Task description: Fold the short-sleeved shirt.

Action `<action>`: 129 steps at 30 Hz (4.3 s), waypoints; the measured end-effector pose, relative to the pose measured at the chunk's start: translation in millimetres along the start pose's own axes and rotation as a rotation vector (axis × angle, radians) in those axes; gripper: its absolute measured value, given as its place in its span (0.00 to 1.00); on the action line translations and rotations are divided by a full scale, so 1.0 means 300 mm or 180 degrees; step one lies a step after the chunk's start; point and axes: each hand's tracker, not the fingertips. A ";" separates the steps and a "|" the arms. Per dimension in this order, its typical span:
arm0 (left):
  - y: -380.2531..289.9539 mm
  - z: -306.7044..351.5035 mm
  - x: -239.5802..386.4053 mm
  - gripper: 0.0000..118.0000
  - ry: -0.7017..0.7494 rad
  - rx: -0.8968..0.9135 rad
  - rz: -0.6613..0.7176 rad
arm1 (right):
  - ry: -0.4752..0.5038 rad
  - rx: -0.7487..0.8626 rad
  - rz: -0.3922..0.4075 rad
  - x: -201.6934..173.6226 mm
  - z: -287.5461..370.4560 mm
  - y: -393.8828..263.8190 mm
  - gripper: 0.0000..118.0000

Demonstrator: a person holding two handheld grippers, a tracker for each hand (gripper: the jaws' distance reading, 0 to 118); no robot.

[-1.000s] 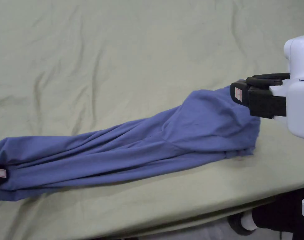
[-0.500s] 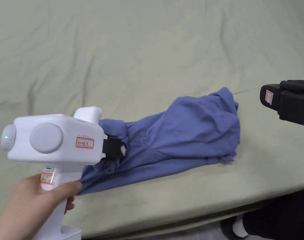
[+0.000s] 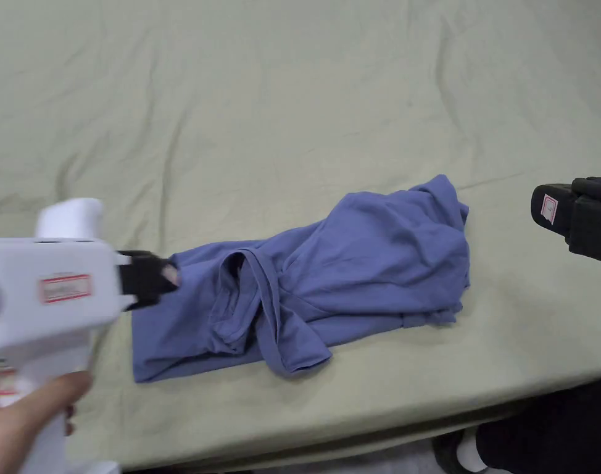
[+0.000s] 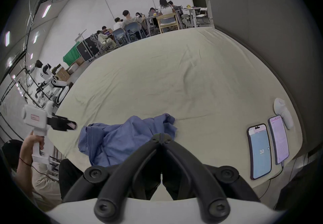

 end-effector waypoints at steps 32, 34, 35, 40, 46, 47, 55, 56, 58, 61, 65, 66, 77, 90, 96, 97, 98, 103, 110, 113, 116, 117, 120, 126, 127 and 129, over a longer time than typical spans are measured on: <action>-0.111 -0.076 -0.451 0.95 -0.1075 -0.0479 0.0842 | 0.0151 -0.0269 0.0108 -0.135 -0.047 -0.021 0.02; -0.116 -0.189 -0.412 0.97 -0.1157 -0.0489 0.0824 | 0.0180 -0.0324 0.0138 -0.160 -0.063 -0.027 0.02; -0.110 -0.201 -0.391 0.98 -0.0942 -0.0478 0.0793 | 0.0183 -0.0331 0.0143 -0.167 -0.066 -0.029 0.02; -0.106 -0.053 -0.295 0.10 -0.0367 -0.0264 0.0374 | 0.0244 -0.0400 0.0188 -0.180 -0.079 -0.035 0.02; -0.115 0.011 -0.326 0.10 -0.0807 -0.0246 0.0678 | 0.0179 -0.0445 0.0219 -0.157 -0.081 -0.045 0.02; -0.121 0.035 -0.343 0.10 -0.0899 -0.0213 0.0673 | 0.0177 -0.0441 0.0208 -0.148 -0.073 -0.045 0.02; -0.177 0.369 -0.586 0.09 -0.0332 0.0442 0.1339 | 0.0071 -0.0351 0.0100 -0.040 -0.027 -0.040 0.02; -0.176 0.401 -0.583 0.09 -0.0226 0.0515 0.1328 | 0.0065 -0.0342 0.0073 -0.030 -0.026 -0.039 0.02; -0.154 0.434 -0.507 0.09 0.0019 0.0491 0.1053 | 0.0063 -0.0316 0.0017 -0.007 -0.027 -0.036 0.02; -0.100 0.385 -0.356 0.09 -0.0033 0.0341 0.0670 | 0.0033 -0.0280 -0.0027 0.009 -0.031 -0.025 0.02; 0.003 0.241 -0.101 0.09 -0.0408 0.0175 0.0235 | 0.0056 -0.0193 -0.0069 0.025 -0.014 -0.011 0.02; 0.035 0.183 -0.047 0.09 -0.0473 0.0096 0.0114 | 0.0050 -0.0169 -0.0070 0.028 -0.006 -0.009 0.02; 0.098 -0.126 0.182 0.68 -0.1126 -0.0679 0.0268 | -0.0066 -0.0186 -0.0217 0.100 0.030 -0.045 0.02; 0.000 -0.169 0.264 0.00 -0.0182 -0.0238 -0.0471 | -0.0041 -0.0341 -0.0116 0.052 -0.022 -0.053 0.02; -0.013 -0.289 0.510 0.00 -0.0301 -0.0354 -0.1027 | -0.0105 -0.0485 -0.0070 0.040 -0.030 -0.075 0.02; -0.017 -0.288 0.548 0.00 -0.0266 -0.0315 -0.1137 | -0.0093 -0.0502 -0.0060 0.037 -0.034 -0.075 0.02; -0.016 -0.291 0.573 0.00 -0.0361 -0.0342 -0.1232 | -0.0089 -0.0509 -0.0052 0.031 -0.037 -0.072 0.02; 0.017 -0.179 0.569 0.00 -0.1125 -0.0301 -0.0978 | 0.0092 -0.0401 0.0049 -0.036 -0.030 -0.020 0.02; -0.036 0.226 0.135 0.00 -0.0536 0.0532 -0.0238 | 0.0595 -0.0367 0.0667 -0.312 -0.120 0.084 0.02; -0.076 0.277 -0.048 0.00 -0.0207 0.0573 0.0118 | 0.0882 -0.0549 0.0865 -0.458 -0.242 0.078 0.02; -0.111 0.248 -0.164 0.00 -0.0238 0.0507 0.0413 | 0.0868 -0.0905 0.1061 -0.555 -0.425 0.010 0.02; -0.120 0.226 -0.197 0.00 -0.0327 0.0476 0.0520 | 0.0767 -0.1035 0.1119 -0.569 -0.490 -0.024 0.02; -0.127 0.121 -0.272 0.02 -0.0790 0.0428 0.0905 | 0.0509 -0.1370 0.1193 -0.532 -0.672 -0.120 0.02; -0.123 -0.099 -0.338 0.88 -0.1391 0.0321 0.1130 | 0.1037 -0.1344 0.0335 -0.369 -0.686 -0.107 0.02; -0.113 -0.127 -0.322 0.88 -0.1385 0.0310 0.1080 | 0.1048 -0.1320 0.0387 -0.369 -0.679 -0.106 0.02; -0.088 -0.164 -0.243 0.88 -0.1291 0.0181 0.0825 | 0.1049 -0.1305 0.0420 -0.373 -0.678 -0.106 0.02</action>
